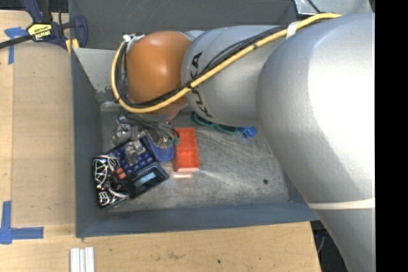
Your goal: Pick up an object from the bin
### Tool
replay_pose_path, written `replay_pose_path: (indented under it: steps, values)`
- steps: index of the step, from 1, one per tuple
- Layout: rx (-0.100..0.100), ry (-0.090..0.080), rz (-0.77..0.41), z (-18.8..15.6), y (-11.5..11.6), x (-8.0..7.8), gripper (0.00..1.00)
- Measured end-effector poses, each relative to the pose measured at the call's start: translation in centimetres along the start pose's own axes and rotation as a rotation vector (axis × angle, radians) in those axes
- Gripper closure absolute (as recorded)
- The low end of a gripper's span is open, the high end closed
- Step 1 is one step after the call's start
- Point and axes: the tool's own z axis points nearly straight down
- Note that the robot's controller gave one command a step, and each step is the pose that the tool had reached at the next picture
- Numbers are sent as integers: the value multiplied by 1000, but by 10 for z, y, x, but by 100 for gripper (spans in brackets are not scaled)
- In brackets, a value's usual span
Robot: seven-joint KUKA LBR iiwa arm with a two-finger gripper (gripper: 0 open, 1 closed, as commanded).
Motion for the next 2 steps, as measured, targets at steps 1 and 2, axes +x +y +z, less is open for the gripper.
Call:
replay_pose_path:
  steps: [1,2]
  values:
    - [1,-12,0,-3,2,5,100]
    - [0,-4,4,-168,-6,1,100]
